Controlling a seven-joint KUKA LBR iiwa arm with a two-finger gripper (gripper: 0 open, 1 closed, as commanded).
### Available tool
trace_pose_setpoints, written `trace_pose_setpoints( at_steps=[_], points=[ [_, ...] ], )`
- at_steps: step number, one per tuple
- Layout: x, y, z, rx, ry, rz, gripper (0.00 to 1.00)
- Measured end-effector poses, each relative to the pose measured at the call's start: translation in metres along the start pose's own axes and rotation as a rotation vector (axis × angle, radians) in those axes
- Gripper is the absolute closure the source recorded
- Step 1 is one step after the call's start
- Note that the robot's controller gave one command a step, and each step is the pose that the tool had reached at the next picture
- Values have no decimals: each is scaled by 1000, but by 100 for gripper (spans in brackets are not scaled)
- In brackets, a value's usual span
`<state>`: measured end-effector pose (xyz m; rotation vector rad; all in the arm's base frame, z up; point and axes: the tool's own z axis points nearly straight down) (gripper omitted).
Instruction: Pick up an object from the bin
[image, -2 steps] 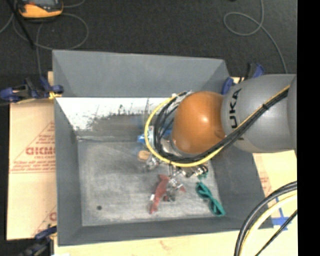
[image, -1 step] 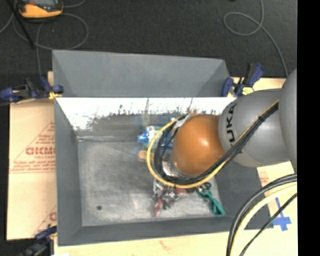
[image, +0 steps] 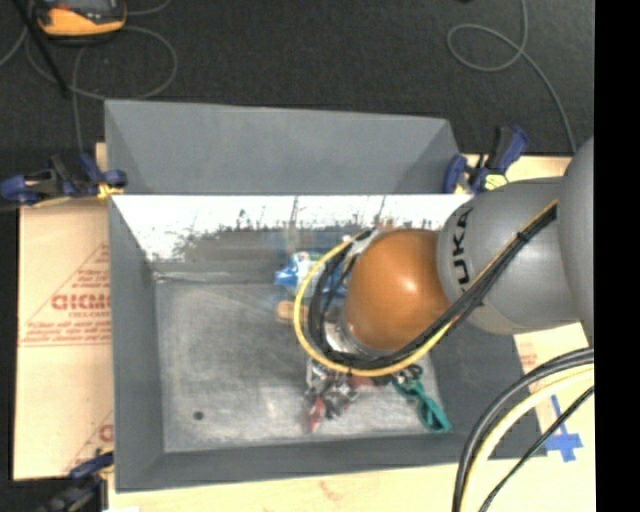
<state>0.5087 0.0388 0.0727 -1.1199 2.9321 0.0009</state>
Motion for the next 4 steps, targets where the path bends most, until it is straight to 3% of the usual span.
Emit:
trace_pose_setpoints(
  at_steps=[1, 2, 3, 4],
  points=[
    [9, 18, -88, -3, 6, 36, 0],
    [7, 20, -103, 1, -1, 42, 0],
    [8, 19, -92, 3, -3, -4, 0],
    [10, -8, -27, 5, -2, -220, 0]
  ],
)
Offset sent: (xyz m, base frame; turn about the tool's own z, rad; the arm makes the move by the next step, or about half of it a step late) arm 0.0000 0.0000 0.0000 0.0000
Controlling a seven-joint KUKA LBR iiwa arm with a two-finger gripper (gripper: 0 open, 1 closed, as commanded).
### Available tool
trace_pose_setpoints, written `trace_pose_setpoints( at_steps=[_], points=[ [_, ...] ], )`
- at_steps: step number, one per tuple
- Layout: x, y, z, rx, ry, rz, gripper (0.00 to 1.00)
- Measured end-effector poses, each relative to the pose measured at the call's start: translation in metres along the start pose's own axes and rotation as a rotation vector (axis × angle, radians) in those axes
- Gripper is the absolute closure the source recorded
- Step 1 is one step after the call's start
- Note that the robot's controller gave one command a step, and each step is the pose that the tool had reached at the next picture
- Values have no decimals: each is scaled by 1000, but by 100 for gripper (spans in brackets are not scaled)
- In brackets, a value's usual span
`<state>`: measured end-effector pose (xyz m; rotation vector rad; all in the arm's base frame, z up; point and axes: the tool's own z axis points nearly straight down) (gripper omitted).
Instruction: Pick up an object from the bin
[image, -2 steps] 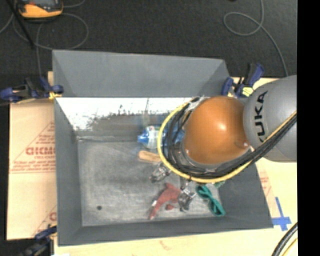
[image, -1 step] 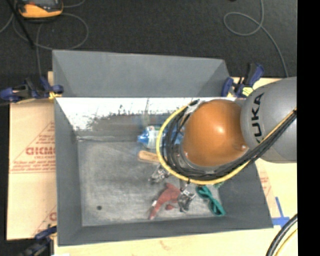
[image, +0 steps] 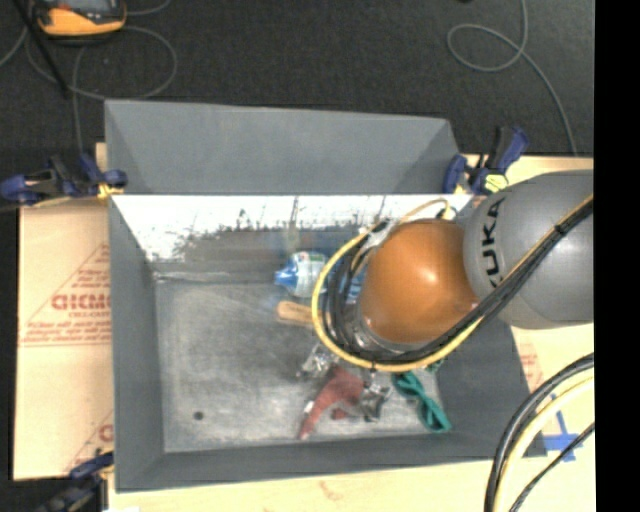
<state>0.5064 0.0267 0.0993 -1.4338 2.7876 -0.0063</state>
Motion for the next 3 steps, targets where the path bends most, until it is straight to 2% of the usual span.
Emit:
trace_pose_setpoints(
  at_steps=[1, 2, 3],
  points=[
    [4, 0, 26, -1, -3, -104, 100],
    [4, 0, 26, -2, -3, -103, 100],
    [3, 3, -174, -8, 4, 25, 100]
  ],
)
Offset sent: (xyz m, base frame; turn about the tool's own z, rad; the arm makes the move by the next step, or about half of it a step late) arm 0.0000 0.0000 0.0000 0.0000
